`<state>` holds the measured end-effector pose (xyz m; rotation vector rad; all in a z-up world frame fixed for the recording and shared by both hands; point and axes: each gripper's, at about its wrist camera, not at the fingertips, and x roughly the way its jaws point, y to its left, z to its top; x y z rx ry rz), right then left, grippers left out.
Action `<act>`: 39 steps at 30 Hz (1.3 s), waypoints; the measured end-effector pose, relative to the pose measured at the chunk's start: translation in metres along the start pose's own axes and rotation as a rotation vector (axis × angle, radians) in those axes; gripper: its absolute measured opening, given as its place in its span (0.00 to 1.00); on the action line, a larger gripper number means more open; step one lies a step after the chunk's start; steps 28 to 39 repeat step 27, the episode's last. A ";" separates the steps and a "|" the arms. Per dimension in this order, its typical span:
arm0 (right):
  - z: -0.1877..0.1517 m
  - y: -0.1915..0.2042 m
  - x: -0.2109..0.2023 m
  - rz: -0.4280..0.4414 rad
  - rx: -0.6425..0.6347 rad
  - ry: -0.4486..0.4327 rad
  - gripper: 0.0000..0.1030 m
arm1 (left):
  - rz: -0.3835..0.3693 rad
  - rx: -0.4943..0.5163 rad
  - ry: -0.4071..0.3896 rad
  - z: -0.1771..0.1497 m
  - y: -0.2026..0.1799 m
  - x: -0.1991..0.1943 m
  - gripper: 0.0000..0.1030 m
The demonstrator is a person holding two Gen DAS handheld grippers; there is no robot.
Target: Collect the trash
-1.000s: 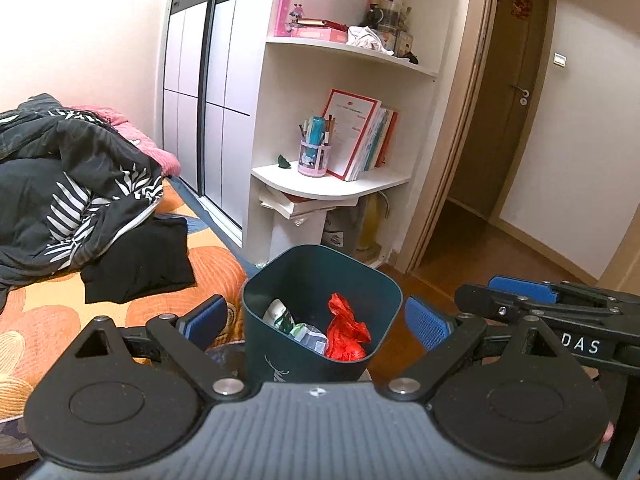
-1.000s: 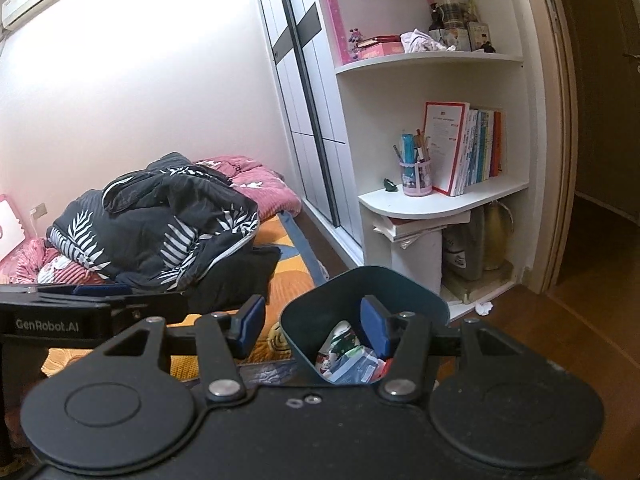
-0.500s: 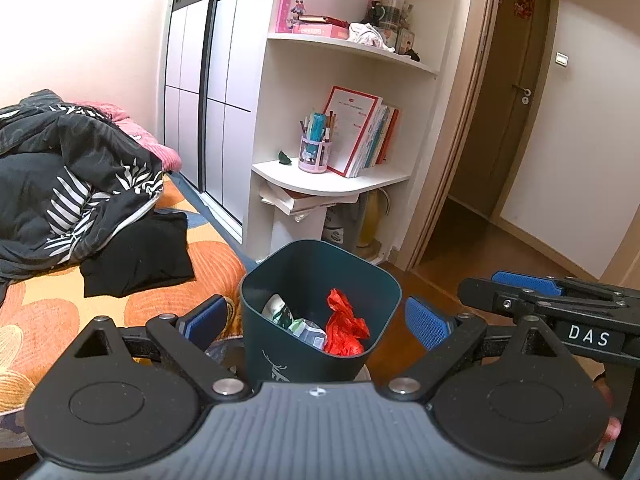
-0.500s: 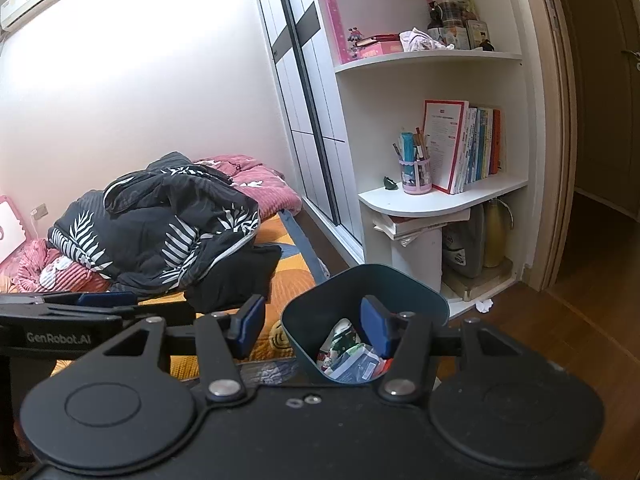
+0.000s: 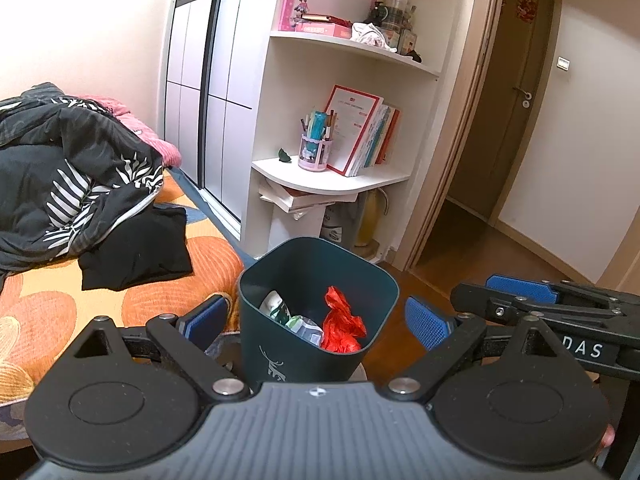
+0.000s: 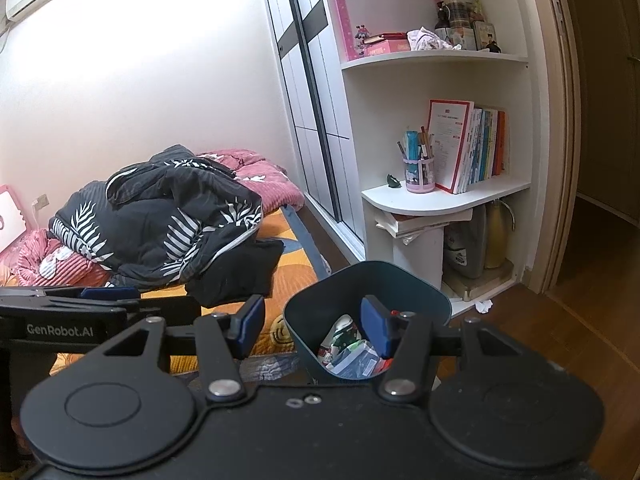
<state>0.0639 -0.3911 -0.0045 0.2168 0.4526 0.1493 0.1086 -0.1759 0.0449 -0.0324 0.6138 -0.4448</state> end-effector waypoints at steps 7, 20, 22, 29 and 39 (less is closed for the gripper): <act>-0.003 0.003 0.001 0.008 -0.008 0.017 0.52 | -0.009 -0.014 0.027 -0.005 0.001 0.003 0.94; -0.006 0.007 0.001 0.021 -0.017 0.042 0.52 | -0.004 -0.082 0.041 -0.008 0.013 -0.002 0.94; -0.005 0.009 0.000 0.026 -0.020 0.044 0.52 | 0.011 -0.075 0.030 -0.008 0.012 -0.006 0.94; -0.003 0.019 0.000 0.041 -0.039 0.050 0.52 | 0.036 -0.095 0.011 -0.007 0.019 -0.016 0.94; -0.003 0.019 0.000 0.041 -0.039 0.050 0.52 | 0.036 -0.095 0.011 -0.007 0.019 -0.016 0.94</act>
